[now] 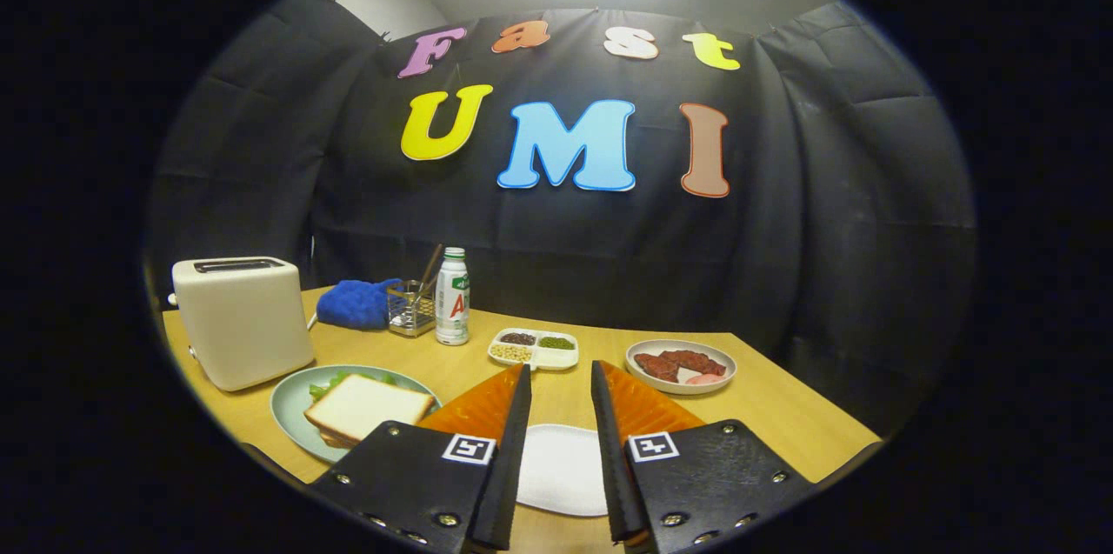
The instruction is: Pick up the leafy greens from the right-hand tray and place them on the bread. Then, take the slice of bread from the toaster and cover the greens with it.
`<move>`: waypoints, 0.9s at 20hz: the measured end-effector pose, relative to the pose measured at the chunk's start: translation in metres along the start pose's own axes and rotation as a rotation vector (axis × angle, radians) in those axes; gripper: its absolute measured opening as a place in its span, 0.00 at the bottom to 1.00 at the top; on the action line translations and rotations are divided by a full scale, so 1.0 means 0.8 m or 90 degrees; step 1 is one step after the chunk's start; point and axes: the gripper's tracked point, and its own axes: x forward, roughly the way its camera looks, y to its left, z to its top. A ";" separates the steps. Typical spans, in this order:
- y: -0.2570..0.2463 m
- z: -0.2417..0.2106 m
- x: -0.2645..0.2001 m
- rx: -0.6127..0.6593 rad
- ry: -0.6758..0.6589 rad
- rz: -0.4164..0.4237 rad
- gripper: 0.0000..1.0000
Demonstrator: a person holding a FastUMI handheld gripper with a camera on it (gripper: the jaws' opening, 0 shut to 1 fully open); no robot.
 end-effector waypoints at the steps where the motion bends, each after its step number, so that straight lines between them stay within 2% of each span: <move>1: -0.015 -0.004 -0.002 0.003 0.009 0.003 0.42; 4: -0.069 -0.003 -0.013 0.037 0.001 0.006 0.42; 9: -0.199 -0.006 -0.035 0.044 -0.027 -0.044 0.41; 11: -0.254 -0.005 -0.037 0.022 -0.058 -0.082 0.41; 12: -0.274 -0.007 -0.037 0.022 -0.060 -0.088 0.41; 14: -0.301 -0.012 -0.037 0.016 -0.067 -0.066 0.41; 17: -0.387 -0.002 -0.020 -0.064 -0.111 -0.109 0.41; 18: -0.403 -0.005 -0.013 -0.060 -0.113 -0.101 0.41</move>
